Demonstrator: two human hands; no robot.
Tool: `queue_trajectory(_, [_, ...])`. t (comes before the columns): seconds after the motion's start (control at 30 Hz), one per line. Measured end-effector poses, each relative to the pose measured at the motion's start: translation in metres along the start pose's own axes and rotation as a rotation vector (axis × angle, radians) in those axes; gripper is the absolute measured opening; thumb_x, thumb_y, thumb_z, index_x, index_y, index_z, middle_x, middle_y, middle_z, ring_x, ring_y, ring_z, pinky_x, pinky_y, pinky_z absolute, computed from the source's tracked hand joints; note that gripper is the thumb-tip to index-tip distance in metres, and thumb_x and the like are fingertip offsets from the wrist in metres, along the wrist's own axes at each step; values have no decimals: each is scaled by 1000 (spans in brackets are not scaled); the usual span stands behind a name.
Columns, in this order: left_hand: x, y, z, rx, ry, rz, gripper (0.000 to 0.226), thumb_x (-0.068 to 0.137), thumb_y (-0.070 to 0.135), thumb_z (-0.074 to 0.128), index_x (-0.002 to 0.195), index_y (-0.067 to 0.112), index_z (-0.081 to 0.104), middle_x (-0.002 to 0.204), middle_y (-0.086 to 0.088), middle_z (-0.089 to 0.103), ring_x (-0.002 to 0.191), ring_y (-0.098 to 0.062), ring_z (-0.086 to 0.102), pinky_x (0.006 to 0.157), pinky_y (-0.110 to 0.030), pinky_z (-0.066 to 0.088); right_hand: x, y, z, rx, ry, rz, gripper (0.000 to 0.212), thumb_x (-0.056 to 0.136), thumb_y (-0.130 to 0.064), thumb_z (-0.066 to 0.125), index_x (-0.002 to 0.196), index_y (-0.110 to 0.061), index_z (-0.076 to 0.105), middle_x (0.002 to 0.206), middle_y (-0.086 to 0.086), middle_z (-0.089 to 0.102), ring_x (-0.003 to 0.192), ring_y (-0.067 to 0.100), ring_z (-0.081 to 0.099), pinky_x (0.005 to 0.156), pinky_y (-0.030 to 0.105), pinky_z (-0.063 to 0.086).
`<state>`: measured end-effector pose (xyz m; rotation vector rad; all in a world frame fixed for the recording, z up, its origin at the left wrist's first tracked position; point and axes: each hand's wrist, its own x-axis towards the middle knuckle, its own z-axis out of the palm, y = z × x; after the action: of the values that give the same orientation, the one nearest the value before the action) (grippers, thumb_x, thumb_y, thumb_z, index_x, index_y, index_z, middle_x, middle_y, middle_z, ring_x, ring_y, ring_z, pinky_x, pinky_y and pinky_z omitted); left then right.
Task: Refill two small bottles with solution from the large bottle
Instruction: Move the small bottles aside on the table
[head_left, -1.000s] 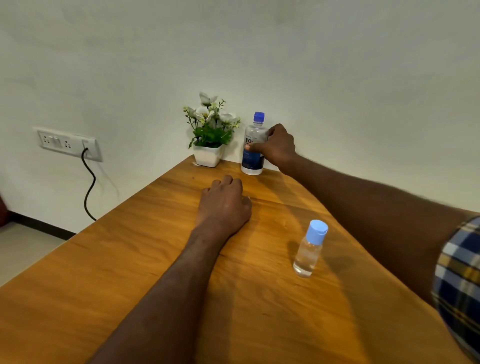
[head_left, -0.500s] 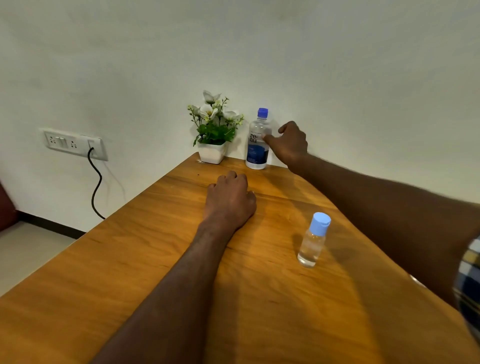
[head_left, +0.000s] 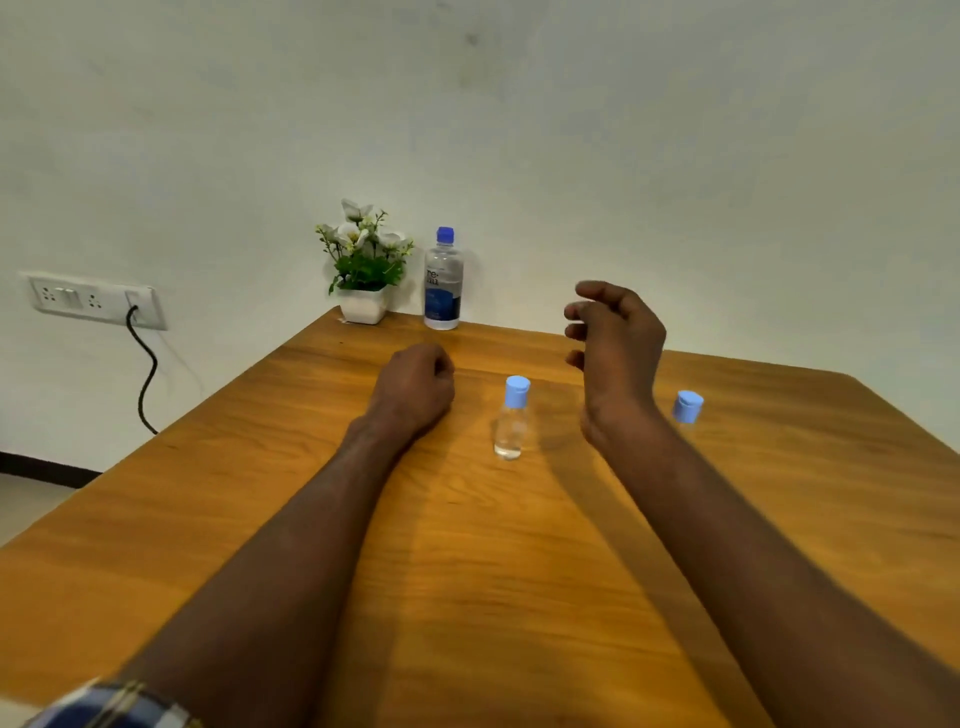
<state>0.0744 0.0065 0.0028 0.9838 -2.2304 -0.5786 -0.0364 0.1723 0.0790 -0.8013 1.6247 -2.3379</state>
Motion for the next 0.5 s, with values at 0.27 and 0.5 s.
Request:
queue_trajectory(0.27, [-48,30,-14,-70,530,35,22,98,10,54,110,15,72,100,-3,74,90,-21,67,74,-28,44,-31,-9,-125,-388,95,-536,23,94,-9,67,116,-17,65,104,-1,63,88,17,57,72,29,50])
queue_trajectory(0.5, [-110,129,9,-236,529,581,22,95,4,54,110,11,68,105,-1,70,93,-10,63,81,-21,50,-9,27,-189,-717,-137,-179,72,82,-50,84,142,-36,48,122,-10,56,100,5,55,76,27,49])
